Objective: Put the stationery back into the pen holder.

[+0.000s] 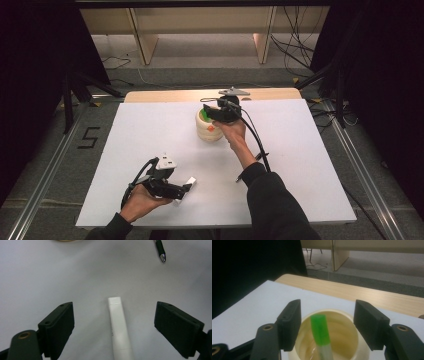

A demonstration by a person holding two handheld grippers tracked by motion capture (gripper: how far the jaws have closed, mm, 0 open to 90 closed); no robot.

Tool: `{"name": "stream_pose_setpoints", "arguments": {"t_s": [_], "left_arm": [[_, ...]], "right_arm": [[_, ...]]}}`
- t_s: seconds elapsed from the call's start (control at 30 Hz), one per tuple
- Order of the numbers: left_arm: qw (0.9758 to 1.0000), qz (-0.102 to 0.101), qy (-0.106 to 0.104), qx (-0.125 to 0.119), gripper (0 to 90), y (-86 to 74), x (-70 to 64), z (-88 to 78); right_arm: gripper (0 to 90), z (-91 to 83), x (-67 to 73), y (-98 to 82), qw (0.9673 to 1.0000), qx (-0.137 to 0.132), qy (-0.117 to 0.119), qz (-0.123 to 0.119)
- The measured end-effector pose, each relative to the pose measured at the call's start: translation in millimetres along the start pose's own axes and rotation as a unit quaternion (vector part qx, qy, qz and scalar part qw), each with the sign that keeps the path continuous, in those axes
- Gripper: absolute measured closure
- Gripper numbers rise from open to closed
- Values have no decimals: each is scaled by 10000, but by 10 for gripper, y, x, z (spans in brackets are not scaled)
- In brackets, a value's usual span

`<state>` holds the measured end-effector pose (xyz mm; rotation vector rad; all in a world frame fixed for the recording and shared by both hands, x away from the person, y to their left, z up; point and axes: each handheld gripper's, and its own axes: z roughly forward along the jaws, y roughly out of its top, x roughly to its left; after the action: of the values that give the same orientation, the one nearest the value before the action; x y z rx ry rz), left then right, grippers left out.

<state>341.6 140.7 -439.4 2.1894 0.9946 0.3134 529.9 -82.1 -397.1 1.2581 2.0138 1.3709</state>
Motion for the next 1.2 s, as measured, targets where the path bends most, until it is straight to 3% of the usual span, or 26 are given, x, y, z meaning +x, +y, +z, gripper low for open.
{"name": "stream_pose_setpoints", "arguments": {"t_s": [0.2,0.5,0.7,1.0,1.2], "left_arm": [[9998,16,23,193,158,-5,13,29],[9993,-50,42,366,160,-16,20,68],[9988,-48,47,489,160,-19,24,85],[9980,-71,56,619,160,-29,27,113],[9973,-42,72,726,160,-29,11,128]], "right_arm": [[351,-210,-32,85,9999,-103,46,-53],[312,-575,22,120,9979,-246,310,-520],[297,-781,14,70,9965,-189,406,-711],[287,-1062,26,-25,9937,-367,350,-996],[281,-1217,18,-156,9930,-375,424,-1039]]}}
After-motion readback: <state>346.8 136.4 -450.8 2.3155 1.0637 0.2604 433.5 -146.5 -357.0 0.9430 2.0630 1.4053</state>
